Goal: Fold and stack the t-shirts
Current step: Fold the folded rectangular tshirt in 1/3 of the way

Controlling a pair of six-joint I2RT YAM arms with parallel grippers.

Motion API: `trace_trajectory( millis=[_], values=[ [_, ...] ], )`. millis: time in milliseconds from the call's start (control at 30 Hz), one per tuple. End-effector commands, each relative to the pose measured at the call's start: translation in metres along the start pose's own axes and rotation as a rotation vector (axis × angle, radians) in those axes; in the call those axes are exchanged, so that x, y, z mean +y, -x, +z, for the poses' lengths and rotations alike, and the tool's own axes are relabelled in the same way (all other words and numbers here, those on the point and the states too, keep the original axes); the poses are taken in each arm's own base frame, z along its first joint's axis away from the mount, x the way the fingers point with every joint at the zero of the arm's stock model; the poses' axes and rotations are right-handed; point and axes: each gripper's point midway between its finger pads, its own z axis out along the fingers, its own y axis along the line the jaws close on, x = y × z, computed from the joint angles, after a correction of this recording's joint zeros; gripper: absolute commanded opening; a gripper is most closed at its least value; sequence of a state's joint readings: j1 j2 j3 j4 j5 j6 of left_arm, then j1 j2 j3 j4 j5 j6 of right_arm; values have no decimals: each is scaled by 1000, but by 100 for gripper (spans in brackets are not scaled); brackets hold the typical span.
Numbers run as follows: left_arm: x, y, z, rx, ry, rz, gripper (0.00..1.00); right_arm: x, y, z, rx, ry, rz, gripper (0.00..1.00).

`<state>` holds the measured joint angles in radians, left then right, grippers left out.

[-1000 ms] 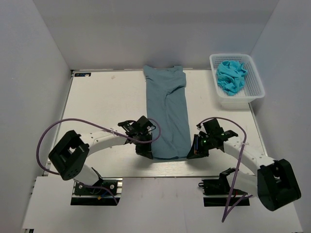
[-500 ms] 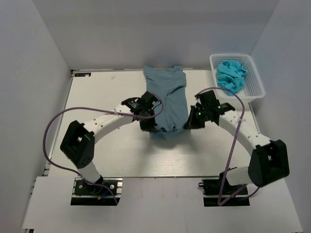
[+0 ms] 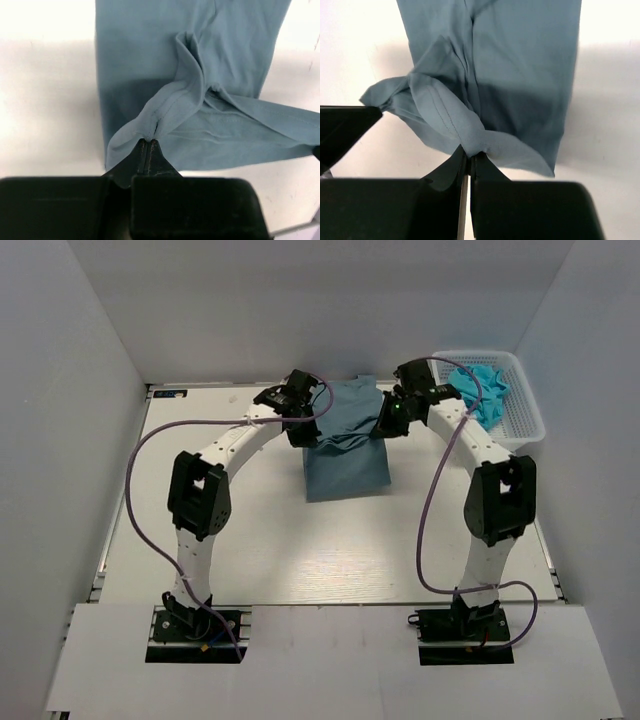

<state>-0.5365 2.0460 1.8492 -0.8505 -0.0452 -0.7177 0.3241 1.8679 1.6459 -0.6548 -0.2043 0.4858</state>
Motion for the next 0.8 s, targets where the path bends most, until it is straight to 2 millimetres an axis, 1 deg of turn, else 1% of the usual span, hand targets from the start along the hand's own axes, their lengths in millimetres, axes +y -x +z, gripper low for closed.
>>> trace_trajectory(
  millis=[0,33,67,100,133,167,200,233,267,300,333,367,400,433,467,500,533,567,600,633,667,700,733,767],
  values=[
    [3,27,2,-32,1,31,0,0,25,3,-19,-10,-12,0],
    [2,29,4,-34,0,40,0,-2,28,4,-18,-9,-7,0],
    [4,35,6,-40,-8,30,0,-3,30,9,-9,-4,0,0],
    [10,38,13,-41,1,32,0,-5,32,15,-3,-7,10,0],
    [4,42,11,-52,-19,31,0,-9,35,20,0,-15,20,0],
    [9,43,19,-44,-17,37,0,-10,33,22,9,-20,29,0],
    [7,52,18,-56,-32,28,0,-14,32,24,17,-27,40,0],
    [9,50,26,-46,-24,40,0,-17,31,28,24,-32,55,0],
    [6,50,28,-37,-37,41,0,-20,30,29,21,-39,59,0],
    [9,52,28,-33,-43,32,0,-22,30,31,21,-45,63,0],
    [12,49,34,-22,-35,44,0,-31,27,34,30,-65,82,0],
    [10,51,34,-29,-40,44,0,-32,28,36,25,-70,84,0],
    [11,47,39,-15,-41,44,0,-37,29,37,20,-79,92,0],
    [12,54,39,-33,-48,37,0,-43,28,42,22,-94,95,0],
    [11,57,44,-45,-56,46,0,-45,28,44,24,-98,101,0],
    [7,58,44,-47,-70,47,0,-49,28,51,31,-102,107,0],
    [7,65,46,-58,-82,51,0,-50,27,54,40,-105,111,0],
    [5,65,48,-54,-92,52,0,-54,28,58,44,-111,131,0],
    [6,64,56,-47,-87,64,0,-56,29,59,45,-117,140,0],
    [-1,69,55,-55,-112,65,0,-57,29,63,49,-119,146,0],
    [-2,70,57,-57,-113,75,0,-62,30,66,47,-125,162,0],
    [-2,68,59,-44,-116,75,0,-63,32,66,42,-125,166,0],
    [0,65,64,-35,-110,74,0,-64,35,71,35,-123,167,0],
    [0,65,64,-35,-110,74,0,-63,37,73,30,-112,167,0]
  ],
)
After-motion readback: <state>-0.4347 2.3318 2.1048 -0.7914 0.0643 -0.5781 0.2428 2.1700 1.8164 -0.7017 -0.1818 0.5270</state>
